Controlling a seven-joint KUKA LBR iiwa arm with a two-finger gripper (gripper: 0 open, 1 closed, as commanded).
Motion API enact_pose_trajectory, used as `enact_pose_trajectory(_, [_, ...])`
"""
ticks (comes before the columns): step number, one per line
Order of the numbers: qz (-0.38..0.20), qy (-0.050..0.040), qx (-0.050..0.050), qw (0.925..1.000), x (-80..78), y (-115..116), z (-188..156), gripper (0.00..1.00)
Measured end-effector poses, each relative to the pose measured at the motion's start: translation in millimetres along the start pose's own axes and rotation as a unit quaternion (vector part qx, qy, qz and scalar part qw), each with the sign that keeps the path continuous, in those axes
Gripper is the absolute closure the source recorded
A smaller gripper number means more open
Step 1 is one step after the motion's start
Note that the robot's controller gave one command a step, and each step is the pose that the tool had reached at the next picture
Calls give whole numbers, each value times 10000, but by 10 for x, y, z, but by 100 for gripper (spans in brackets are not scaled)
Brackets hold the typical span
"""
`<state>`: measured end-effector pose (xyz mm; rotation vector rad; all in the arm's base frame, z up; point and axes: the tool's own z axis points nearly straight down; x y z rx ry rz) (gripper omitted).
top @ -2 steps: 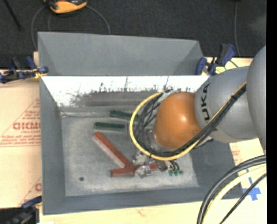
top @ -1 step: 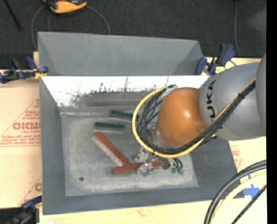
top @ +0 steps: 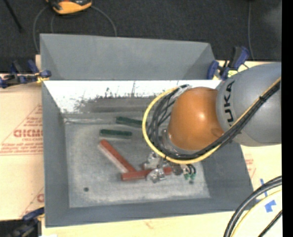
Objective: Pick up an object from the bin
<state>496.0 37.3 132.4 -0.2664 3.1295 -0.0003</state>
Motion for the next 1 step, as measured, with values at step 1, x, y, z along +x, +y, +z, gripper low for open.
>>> enact_pose_trajectory(1, [5, 11, 0, 10000, 5, -2, -154, 100])
